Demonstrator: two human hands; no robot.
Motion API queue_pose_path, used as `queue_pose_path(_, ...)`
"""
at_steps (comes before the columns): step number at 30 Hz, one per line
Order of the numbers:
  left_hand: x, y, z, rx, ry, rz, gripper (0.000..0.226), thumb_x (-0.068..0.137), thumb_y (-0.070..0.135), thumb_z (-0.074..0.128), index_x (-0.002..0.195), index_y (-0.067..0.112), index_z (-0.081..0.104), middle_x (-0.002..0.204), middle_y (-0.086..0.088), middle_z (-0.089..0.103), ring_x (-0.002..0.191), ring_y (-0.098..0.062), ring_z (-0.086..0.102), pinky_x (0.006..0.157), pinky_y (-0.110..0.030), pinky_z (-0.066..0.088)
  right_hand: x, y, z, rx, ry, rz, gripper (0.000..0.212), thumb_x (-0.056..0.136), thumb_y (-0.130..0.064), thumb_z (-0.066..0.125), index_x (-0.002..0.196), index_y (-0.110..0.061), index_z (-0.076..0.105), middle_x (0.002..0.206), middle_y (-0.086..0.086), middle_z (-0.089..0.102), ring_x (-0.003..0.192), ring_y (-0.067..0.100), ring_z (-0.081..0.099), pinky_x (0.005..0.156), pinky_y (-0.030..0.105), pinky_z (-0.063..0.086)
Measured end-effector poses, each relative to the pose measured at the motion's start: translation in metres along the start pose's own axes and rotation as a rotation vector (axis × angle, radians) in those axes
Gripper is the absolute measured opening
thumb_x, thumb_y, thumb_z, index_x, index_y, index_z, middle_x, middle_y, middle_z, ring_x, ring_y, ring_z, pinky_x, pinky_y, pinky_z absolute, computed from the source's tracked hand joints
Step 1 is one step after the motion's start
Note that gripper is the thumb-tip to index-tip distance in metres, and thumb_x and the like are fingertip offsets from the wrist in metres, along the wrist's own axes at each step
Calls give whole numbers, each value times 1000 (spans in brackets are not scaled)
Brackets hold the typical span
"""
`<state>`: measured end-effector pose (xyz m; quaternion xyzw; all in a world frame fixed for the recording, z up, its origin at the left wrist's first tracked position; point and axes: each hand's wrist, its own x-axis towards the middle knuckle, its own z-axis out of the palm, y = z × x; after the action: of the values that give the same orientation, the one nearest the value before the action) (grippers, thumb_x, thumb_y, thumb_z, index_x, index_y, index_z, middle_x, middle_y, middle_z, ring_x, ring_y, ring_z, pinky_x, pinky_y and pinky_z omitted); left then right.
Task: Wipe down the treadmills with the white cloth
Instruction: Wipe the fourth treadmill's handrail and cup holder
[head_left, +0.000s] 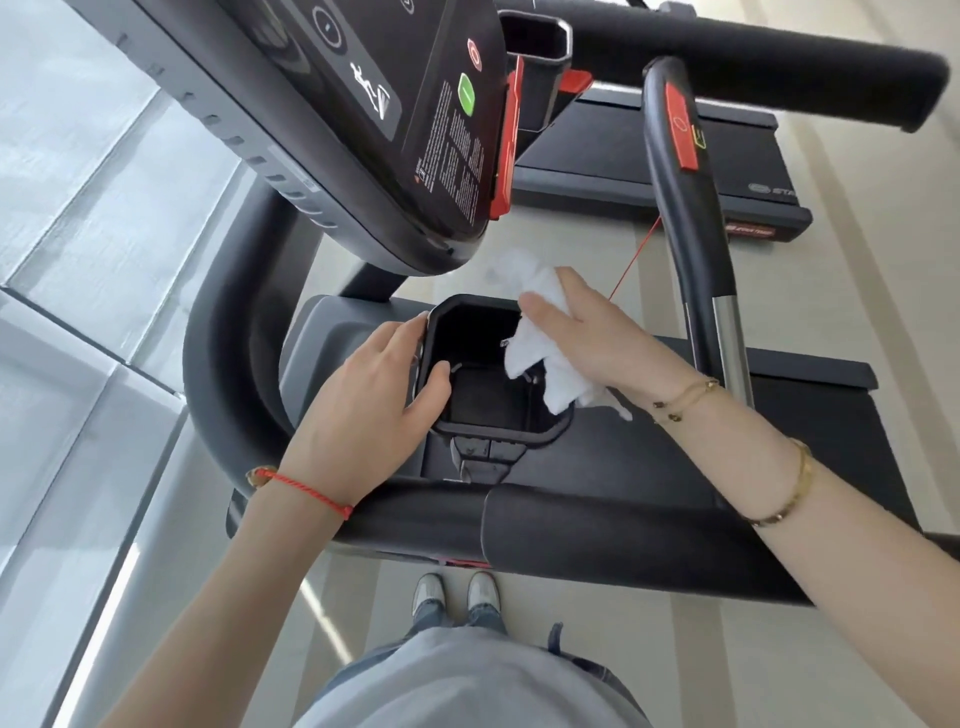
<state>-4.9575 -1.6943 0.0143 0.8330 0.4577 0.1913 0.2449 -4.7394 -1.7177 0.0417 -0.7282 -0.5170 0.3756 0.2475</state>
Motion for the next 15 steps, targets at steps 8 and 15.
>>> queue_pose_path(8, 1, 3, -1, -11, -26, 0, 50, 96, 40, 41, 140, 17, 47, 118, 1, 59, 108, -16, 58, 89, -35, 51, -51, 17, 33, 252, 116, 123, 43, 99, -45, 45, 128, -26, 19, 107, -8, 50, 91, 5, 56, 65, 23, 47)
queue_pose_path(15, 2, -3, 0, -14, -35, 9, 55, 95, 43, 41, 143, 16, 45, 123, 0, 58, 109, -16, 57, 93, -29, 48, -7, 8, 2, 11, 10, -74, 42, 103, -43, 37, 140, -25, 34, 109, -3, 61, 96, 18, 62, 75, 27, 50)
